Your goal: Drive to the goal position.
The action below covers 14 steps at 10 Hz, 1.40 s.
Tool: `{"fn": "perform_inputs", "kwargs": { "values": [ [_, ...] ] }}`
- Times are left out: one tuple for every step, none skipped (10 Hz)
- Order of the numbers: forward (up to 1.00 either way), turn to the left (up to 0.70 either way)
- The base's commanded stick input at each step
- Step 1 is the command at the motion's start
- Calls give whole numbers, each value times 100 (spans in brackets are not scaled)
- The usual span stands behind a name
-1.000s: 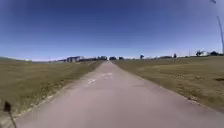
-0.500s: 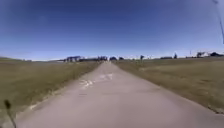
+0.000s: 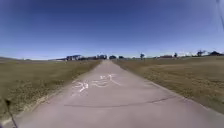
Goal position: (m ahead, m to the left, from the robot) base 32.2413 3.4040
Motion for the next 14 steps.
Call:
{"fn": "perform_inputs", "kwargs": {
  "values": [
    [100,0],
    [100,0],
    [100,0],
    [100,0],
    [100,0],
    [100,0],
    [100,0],
    [100,0],
    [100,0],
    [100,0],
    [100,0],
    [100,0],
    [100,0],
    [100,0]
  ]
}}
